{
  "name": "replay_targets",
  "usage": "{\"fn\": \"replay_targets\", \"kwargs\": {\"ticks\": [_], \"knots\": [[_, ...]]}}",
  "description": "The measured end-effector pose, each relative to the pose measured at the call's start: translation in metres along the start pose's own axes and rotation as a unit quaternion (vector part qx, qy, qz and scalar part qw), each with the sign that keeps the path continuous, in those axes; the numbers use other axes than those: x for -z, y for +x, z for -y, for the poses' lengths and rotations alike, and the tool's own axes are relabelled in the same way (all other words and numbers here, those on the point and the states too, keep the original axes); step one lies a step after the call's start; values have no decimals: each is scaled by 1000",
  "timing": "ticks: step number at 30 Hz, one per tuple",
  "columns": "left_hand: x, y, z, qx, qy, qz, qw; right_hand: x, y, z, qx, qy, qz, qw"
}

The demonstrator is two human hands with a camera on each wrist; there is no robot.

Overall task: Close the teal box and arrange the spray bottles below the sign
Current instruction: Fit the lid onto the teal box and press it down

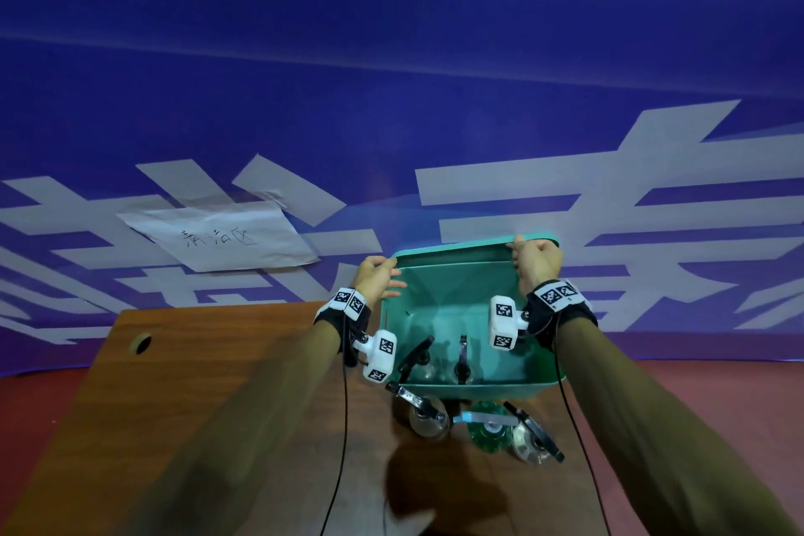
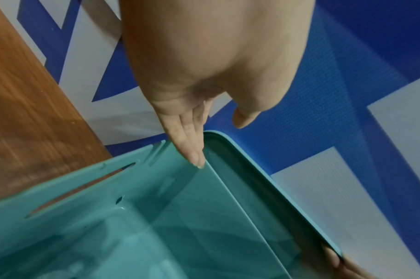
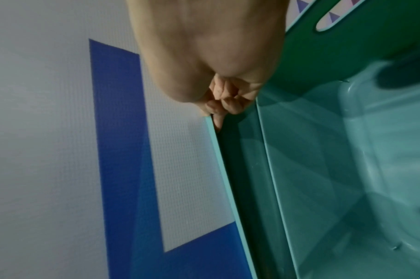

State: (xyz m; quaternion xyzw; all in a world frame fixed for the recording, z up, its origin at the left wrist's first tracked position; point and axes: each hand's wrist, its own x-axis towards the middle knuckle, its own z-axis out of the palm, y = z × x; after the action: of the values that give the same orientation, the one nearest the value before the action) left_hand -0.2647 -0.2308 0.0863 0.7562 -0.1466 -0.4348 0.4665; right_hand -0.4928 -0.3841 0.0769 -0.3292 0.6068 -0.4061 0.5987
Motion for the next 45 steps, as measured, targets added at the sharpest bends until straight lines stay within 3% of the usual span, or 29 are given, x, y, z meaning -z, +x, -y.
{"fn": "replay_targets", "kwargs": {"ticks": [8, 13, 15, 18, 22, 25, 27, 30, 36, 40, 45], "knots": [[8, -24, -15, 29, -137, 7, 990, 10, -42, 46, 81, 131, 77, 985], [20, -49, -27, 77, -346, 61, 933, 32, -70, 60, 105, 164, 146, 970], [24, -58, -34, 94, -364, 59, 925, 45, -82, 57, 102, 178, 183, 961], [26, -78, -39, 89, -356, 41, 929, 65, -97, 49, 83, 189, 219, 954], [28, -93, -24, 63, -316, 49, 946, 89, -106, 38, 29, 175, 174, 969], [27, -104, -8, 45, -255, 53, 964, 102, -105, 22, 37, 31, 86, 995], [26, -120, -3, 29, -220, 74, 972, 109, -101, 6, 20, -74, 33, 997], [25, -132, 13, 3, -174, 114, 978, 118, -97, -15, -6, -171, 8, 985], [36, -139, 42, -32, -71, 43, 996, 135, -108, -41, 63, -381, 23, 922], [45, -143, 54, -54, 9, 42, 998, 145, -114, -49, 130, -419, 48, 897], [47, -136, 62, -53, 88, 44, 994, 156, -120, -49, 159, -426, 62, 889]]}}
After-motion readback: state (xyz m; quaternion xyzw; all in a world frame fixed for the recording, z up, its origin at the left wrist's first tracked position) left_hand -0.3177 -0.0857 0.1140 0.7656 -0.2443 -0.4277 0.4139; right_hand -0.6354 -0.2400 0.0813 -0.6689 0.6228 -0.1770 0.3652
